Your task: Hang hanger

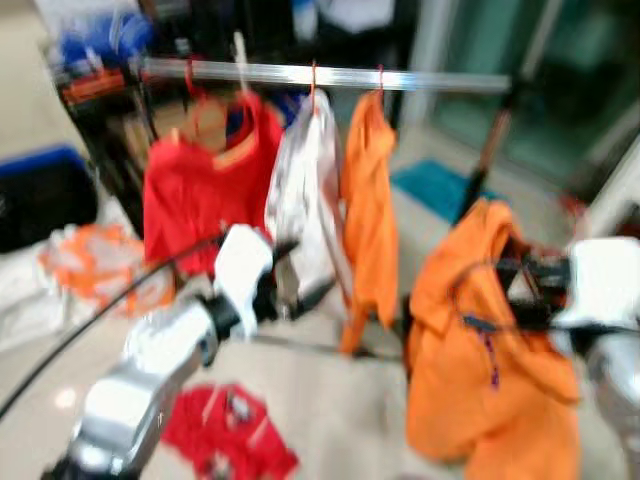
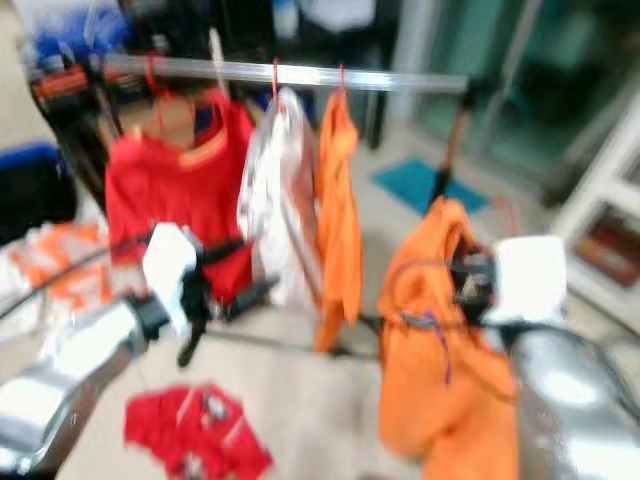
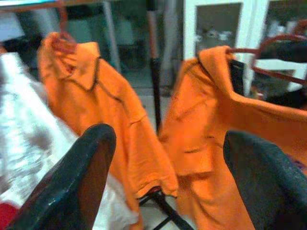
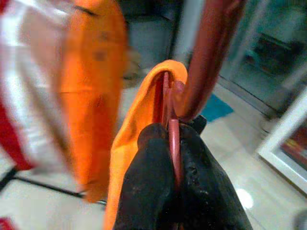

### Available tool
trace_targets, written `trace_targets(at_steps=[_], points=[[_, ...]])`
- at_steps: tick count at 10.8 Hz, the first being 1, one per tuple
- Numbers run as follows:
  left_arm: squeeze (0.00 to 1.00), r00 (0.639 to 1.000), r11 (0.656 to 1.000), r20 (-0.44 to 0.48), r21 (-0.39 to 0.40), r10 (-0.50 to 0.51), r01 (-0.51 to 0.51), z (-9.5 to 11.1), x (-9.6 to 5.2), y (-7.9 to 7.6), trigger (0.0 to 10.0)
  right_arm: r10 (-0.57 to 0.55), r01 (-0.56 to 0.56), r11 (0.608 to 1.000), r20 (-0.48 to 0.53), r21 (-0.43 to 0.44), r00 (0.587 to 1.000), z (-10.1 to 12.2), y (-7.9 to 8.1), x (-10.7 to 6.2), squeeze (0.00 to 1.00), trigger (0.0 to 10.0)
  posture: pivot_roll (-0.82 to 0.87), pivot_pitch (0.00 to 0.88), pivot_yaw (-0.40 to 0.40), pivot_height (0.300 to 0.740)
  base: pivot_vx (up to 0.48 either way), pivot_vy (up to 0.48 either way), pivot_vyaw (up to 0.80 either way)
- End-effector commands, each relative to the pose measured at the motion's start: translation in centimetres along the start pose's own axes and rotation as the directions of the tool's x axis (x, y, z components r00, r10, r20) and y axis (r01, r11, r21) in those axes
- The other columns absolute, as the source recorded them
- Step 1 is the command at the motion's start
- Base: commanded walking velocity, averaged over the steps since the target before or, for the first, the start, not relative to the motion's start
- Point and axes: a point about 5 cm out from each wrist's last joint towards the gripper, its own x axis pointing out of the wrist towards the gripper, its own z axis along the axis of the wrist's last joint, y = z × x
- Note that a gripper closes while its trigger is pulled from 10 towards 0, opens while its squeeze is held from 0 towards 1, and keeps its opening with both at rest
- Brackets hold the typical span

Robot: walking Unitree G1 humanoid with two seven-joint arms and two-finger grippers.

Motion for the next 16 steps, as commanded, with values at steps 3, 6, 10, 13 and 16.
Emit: trace_targets(at_steps=[3, 6, 10, 13, 16], points=[[0.00, 0.983, 0.982, 0.037, 0.052, 0.182, -0.184, 1.0, 0.5, 2.3, 10.0, 0.077, -0.076, 0.997, 0.141, -0.012, 0.987, 2.9, 0.8, 1.1, 0.00, 10.0, -0.21, 0.000, 0.021, 0.740, 0.000, 0.000, 0.00], [0.00, 0.987, 0.989, 0.058, -0.006, 0.147, -0.147, 2.2, 0.5, 2.9, 10.0, 0.171, -0.160, 0.984, 0.156, -0.078, 0.973, 4.0, 1.3, 2.5, 0.00, 10.0, -0.19, 0.000, 0.002, 0.740, 0.000, 0.000, 0.00], [1.00, 0.989, 0.999, 0.144, -0.031, 0.045, -0.041, 5.0, 1.6, 3.7, 10.0, 0.311, -0.228, 0.930, 0.290, -0.287, 0.905, 6.7, 1.5, 2.0, 0.00, 10.0, -0.15, 0.000, -0.014, 0.740, 0.000, 0.000, 0.00], [1.00, 0.996, 0.995, 0.090, -0.097, 0.002, 0.007, 4.8, 4.2, 5.3, 10.0, 0.372, -0.257, 0.911, 0.377, -0.322, 0.848, 7.3, 3.3, 0.8, 0.00, 10.0, -0.15, 0.000, 0.000, 0.740, 0.000, 0.000, 0.00], [0.00, 0.971, 0.969, 0.125, -0.115, -0.204, 0.218, 5.7, 6.9, 3.6, 10.0, 0.413, -0.267, 0.883, 0.371, -0.386, 0.832, 6.9, 4.4, 0.3, 0.00, 10.0, -0.17, 0.000, 0.023, 0.740, 0.000, 0.000, 0.00]])
